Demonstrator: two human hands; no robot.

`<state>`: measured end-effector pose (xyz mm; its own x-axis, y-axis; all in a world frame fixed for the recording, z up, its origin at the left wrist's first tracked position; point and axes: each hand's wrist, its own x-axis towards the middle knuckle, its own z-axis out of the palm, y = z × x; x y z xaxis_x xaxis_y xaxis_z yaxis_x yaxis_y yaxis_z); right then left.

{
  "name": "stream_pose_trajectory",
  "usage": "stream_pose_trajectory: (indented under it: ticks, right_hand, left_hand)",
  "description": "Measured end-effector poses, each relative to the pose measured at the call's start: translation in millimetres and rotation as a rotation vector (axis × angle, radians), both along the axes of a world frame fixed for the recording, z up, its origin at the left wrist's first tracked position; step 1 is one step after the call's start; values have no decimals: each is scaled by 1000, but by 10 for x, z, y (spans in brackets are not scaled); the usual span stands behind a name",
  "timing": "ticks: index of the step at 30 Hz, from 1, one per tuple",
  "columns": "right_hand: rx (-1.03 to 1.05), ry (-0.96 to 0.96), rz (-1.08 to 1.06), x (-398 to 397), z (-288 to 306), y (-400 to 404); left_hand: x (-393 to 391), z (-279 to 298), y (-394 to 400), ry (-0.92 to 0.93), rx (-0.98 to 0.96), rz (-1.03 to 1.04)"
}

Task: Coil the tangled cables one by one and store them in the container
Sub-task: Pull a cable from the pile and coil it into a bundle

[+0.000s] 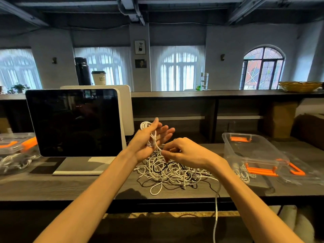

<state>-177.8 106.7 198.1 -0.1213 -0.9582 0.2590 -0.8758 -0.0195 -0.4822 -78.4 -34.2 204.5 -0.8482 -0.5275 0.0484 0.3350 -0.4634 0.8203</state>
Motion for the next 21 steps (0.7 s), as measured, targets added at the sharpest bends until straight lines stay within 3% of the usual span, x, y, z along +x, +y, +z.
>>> stream_pose_trajectory:
  ticks: [4, 7, 11, 16, 21]
  right_hand:
    - [-24, -86, -74, -61, -71, -8]
    - [-21, -152, -86, -69, -34, -5]
    - [-73, -183, -283, -321, 85, -21]
    - [-453, -161, -475, -671, 430, -300]
    - [-791, -186, -498, -835, 911, -757]
  left_hand:
    - [42, 49, -34, 62, 75, -95]
    - [33, 63, -100, 80, 15, -28]
    - [40, 156, -254, 127, 41, 57]
    - [-21, 63, -392, 70, -12, 41]
    - [-250, -87, -377, -139, -283, -103]
